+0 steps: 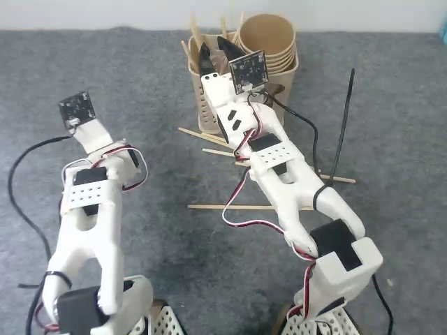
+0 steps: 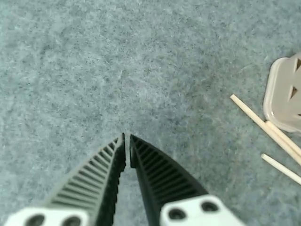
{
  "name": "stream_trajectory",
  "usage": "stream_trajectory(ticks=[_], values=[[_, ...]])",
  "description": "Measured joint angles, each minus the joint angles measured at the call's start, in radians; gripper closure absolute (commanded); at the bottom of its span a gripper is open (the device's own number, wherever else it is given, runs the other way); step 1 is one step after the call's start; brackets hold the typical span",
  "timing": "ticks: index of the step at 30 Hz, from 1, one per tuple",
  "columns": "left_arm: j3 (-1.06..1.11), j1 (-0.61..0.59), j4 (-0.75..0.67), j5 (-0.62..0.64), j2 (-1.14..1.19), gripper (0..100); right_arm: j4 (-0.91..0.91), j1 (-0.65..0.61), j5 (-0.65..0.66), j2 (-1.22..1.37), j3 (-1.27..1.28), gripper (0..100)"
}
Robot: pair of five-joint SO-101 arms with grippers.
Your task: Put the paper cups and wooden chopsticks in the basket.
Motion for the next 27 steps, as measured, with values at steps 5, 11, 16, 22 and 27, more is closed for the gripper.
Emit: stream_trajectory(ticks=[5,11,16,22,27], values=[[0.000,0.000,0.000,0.000,0.000,99,0.014,0.000,0.000,-0.031,0.038,90.7],[0.000,0.000,0.000,0.000,0.000,99,0.379,-0.003,-0.055,-0.334,0.101,90.3],[0.000,0.000,0.000,0.000,0.000,99,0.842,-0.046,-0.064,-0.664,0.100,90.3],[0.000,0.000,0.000,0.000,0.000,99,1.254,-0.110,0.002,-0.885,0.100,90.3],[0.000,0.000,0.000,-0.005,0.000,99,1.467,-0.152,0.006,-0.914,0.100,90.3]])
